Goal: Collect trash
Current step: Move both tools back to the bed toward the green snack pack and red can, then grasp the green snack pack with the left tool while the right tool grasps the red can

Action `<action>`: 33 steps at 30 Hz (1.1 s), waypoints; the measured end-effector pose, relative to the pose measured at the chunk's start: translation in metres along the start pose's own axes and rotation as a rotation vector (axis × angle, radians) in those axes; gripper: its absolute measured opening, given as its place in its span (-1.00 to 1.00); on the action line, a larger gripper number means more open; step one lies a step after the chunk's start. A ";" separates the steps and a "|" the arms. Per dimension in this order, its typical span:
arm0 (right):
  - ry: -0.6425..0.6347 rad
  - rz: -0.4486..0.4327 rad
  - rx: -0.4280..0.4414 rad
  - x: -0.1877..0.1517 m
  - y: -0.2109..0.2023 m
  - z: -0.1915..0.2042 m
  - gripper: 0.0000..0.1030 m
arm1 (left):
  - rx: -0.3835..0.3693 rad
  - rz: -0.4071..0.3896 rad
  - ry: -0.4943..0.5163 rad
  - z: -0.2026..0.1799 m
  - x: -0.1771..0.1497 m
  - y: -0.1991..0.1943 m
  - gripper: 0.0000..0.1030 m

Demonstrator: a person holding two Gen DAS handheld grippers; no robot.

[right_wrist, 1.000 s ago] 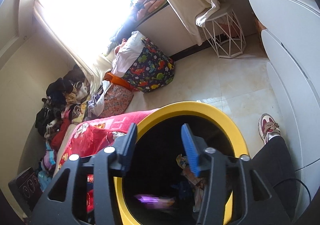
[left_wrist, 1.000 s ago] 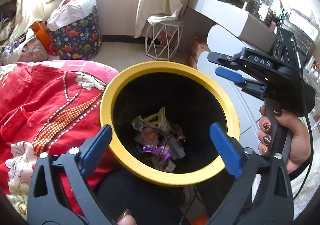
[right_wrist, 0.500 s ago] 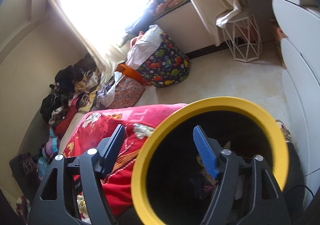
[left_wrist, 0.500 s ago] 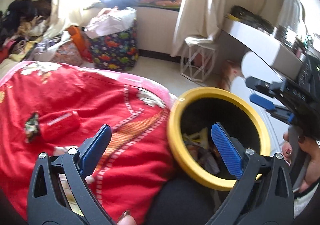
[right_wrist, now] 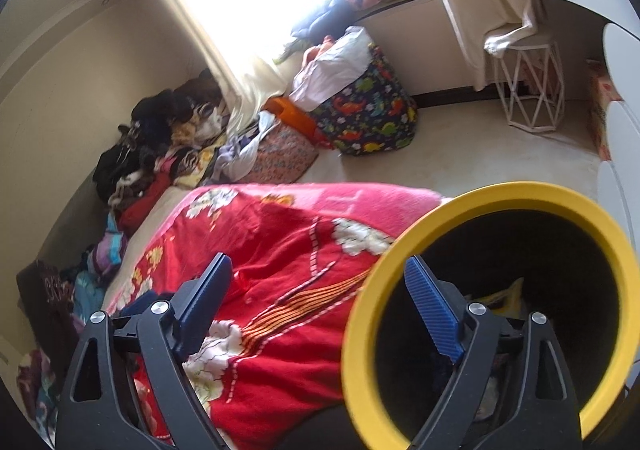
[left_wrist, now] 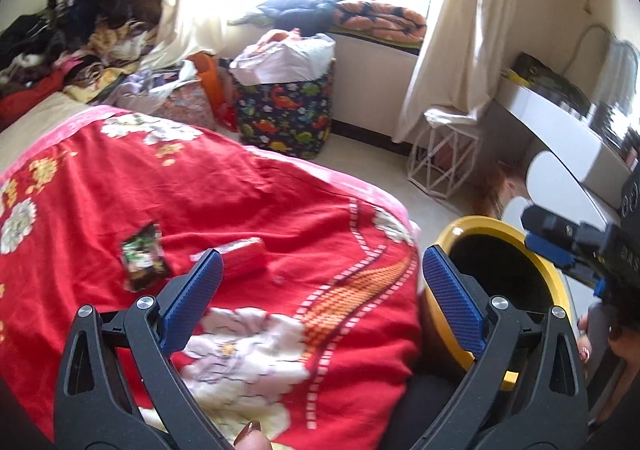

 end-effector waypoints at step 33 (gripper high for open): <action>-0.040 0.349 0.035 -0.092 0.174 0.108 0.66 | 0.011 0.181 -0.519 0.180 -0.064 0.056 -0.51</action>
Point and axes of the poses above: each gripper's, at about its wrist camera, not at the fingertips, and y roughly the way its jaws point, z to its left, x to its top, the point moved 10 cm from there along y, roughly the way its jaws point, and after that the axes turned 5 degrees about y, right-handed, at the moved point
